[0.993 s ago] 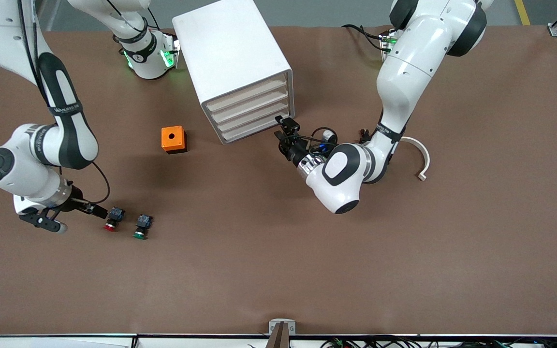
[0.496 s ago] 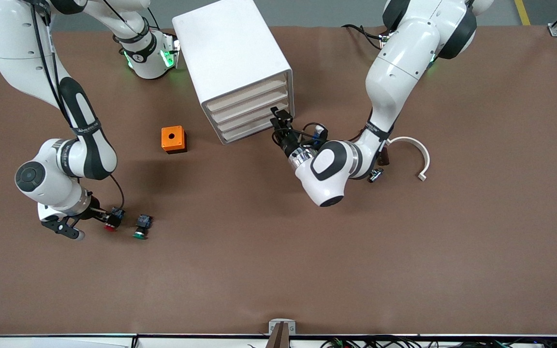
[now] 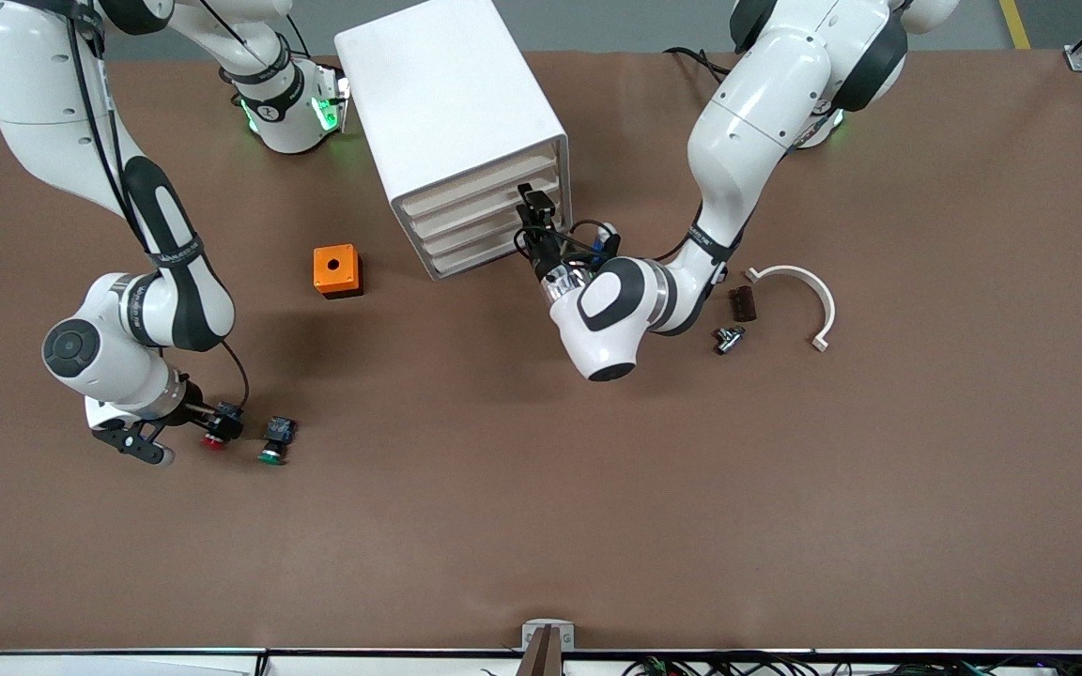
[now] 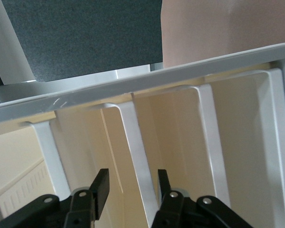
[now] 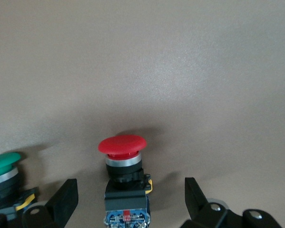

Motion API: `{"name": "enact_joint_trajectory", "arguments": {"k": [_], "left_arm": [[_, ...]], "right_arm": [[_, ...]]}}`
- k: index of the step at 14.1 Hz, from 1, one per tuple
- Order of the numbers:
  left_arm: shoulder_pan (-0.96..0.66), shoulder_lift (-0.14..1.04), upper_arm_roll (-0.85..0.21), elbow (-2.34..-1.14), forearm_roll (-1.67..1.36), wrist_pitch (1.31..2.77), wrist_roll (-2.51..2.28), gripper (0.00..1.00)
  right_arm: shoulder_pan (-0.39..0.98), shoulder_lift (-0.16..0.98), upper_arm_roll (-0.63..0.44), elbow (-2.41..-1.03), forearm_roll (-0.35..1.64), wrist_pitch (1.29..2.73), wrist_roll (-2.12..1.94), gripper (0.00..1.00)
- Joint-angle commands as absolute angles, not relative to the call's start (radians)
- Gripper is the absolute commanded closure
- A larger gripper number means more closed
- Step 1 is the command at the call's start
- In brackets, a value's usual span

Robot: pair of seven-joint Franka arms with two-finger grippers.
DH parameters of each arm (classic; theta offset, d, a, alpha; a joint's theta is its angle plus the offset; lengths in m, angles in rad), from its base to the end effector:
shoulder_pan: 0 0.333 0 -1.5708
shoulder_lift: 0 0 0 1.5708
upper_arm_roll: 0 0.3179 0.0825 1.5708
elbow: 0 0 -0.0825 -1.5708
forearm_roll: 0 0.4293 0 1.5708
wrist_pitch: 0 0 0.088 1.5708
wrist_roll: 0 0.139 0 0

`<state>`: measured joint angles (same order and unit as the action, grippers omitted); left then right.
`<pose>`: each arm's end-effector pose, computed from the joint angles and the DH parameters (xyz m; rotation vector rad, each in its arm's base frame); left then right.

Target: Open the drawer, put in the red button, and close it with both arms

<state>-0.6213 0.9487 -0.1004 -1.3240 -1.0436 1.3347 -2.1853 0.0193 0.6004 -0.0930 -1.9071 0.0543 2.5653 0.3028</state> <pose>0.4331 -0.5425 0.1562 -1.2681 -1.5421 1.4868 0.6631 -0.0493 0.1197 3.0628 -0.6262 0.0987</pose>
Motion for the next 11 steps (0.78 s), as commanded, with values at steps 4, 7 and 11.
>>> {"name": "enact_joint_trajectory", "arguments": {"k": [4, 7, 11], "left_arm": [[-0.66, 0.951, -0.095, -1.338, -1.051, 1.321, -2.2, 0.66], [-0.676, 0.957, -0.095, -1.35, -1.042, 1.321, -2.191, 0.69], [-0.678, 0.957, -0.095, -1.35, -1.043, 1.321, -2.192, 0.77]], "right_arm": [[0.021, 0.621, -0.094, -1.907, 0.061, 2.557, 0.299, 0.15], [0.023, 0.623, -0.094, -1.907, 0.061, 2.534, 0.299, 0.53], [0.032, 0.614, -0.094, -1.902, 0.061, 2.494, 0.313, 0.97]]}}
